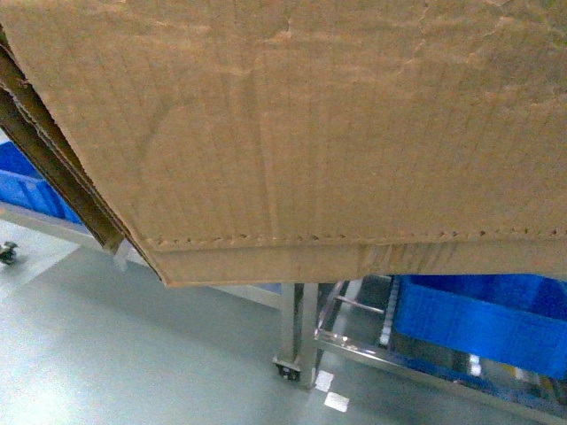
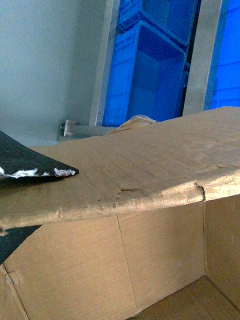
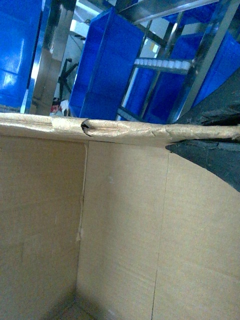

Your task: Sort boxes to right shelf from conveyor

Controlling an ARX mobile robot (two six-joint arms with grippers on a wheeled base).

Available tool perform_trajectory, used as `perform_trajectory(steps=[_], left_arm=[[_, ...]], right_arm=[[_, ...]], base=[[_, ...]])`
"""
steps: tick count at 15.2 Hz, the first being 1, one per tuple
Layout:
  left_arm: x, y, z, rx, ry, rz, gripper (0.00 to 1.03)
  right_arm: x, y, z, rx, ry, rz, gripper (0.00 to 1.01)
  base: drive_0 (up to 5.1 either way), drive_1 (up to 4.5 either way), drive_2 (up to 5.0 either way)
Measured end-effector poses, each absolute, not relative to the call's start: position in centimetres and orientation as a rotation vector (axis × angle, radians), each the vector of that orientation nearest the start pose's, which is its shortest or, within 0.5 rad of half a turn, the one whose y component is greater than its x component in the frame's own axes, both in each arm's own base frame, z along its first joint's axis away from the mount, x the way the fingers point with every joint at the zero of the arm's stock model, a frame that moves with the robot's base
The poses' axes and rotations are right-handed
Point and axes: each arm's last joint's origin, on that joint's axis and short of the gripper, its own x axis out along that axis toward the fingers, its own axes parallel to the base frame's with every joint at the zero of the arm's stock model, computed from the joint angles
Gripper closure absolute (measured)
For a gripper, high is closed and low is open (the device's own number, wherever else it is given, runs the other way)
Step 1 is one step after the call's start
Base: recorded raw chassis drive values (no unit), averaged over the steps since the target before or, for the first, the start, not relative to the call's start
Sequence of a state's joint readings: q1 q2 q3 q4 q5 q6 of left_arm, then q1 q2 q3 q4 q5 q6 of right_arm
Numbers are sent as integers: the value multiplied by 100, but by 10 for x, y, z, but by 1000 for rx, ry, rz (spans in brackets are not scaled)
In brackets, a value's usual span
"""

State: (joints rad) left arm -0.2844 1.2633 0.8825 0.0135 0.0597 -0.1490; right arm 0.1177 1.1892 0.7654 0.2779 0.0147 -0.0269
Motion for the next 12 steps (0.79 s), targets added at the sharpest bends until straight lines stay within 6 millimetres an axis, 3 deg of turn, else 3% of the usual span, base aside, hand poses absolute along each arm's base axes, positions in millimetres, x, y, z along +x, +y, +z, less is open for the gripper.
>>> perform_trajectory(steps=[12], left_arm=[[268,-80,285,-105,390,-312,99]], right_arm=[[264,31,288,-36,145,105,98]], base=[[-164,-164,-164]])
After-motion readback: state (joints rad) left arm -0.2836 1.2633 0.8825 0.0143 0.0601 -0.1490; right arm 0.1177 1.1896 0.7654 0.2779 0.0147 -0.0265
